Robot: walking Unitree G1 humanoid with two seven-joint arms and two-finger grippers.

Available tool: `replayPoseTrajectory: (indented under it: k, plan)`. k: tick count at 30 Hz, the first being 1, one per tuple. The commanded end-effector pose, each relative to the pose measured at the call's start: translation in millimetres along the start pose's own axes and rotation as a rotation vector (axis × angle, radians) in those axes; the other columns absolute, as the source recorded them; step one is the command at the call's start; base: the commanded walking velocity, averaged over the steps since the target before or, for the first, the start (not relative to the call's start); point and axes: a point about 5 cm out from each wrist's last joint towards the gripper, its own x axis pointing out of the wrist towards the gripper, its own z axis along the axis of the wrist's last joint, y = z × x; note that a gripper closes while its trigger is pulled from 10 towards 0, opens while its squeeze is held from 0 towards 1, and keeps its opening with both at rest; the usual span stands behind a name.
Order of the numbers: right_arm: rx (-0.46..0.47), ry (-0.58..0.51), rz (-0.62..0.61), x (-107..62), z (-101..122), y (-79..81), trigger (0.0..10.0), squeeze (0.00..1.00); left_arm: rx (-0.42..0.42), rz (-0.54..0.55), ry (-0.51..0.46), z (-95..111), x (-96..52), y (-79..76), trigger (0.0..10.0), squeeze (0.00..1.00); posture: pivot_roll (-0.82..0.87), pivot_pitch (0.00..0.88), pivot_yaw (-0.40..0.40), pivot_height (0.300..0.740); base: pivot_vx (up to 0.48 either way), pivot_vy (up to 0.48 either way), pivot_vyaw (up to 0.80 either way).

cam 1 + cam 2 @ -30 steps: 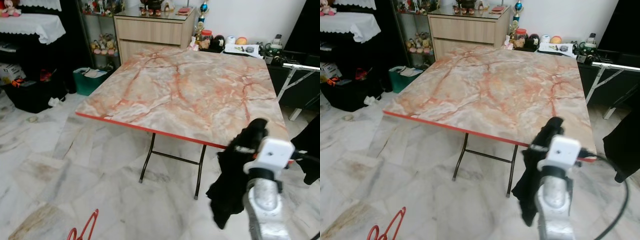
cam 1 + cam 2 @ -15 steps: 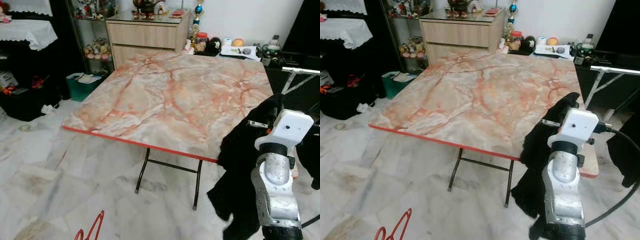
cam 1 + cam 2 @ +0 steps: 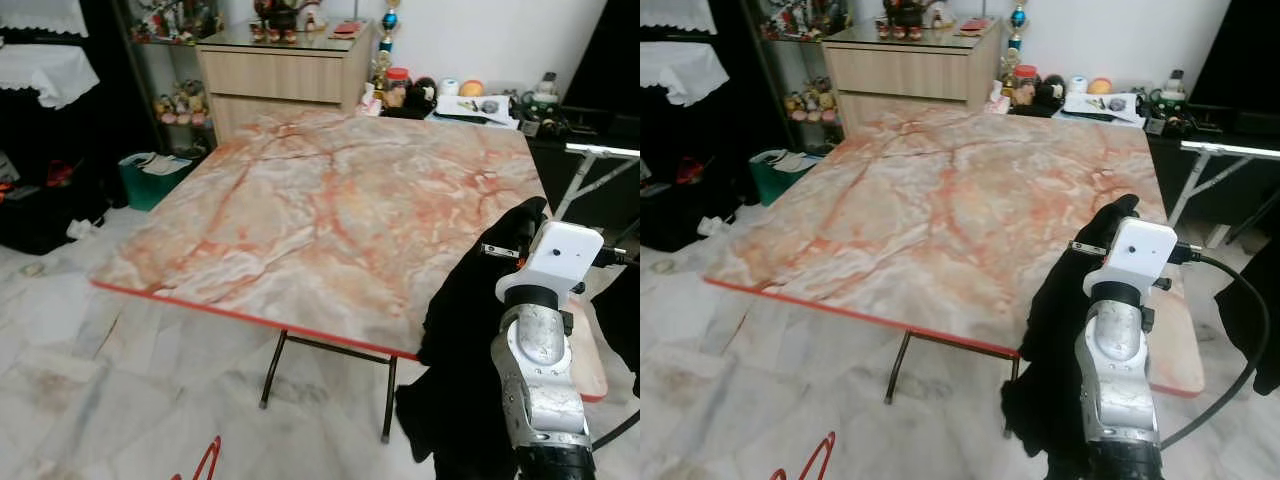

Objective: Hang hanger

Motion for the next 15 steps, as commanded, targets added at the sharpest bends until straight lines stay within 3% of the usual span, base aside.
replayPoseTrajectory:
  k: [1,6,15]
  plan:
    - [0.02,-0.051,0.027,3.3,13.7,10.5,10.0,0.0,0.009,-0.032,0.031,-11.6,-2.1,-10.6,10.0,0.0,0.06,0.036,0.022,0.74,0.266,0.0,0.0]
    - [0.023,-0.056,0.028,5.5,15.8,11.8,10.0,0.0,0.012,-0.044,0.046,-22.5,-5.0,-22.5,10.0,0.0,0.06,0.037,0.02,0.74,0.273,0.0,0.0]
    - [0.021,-0.057,0.024,8.3,15.9,10.5,10.0,0.0,0.014,-0.029,0.038,-14.3,-3.1,-8.1,10.0,0.0,0.06,0.037,0.02,0.74,0.272,0.0,0.0]
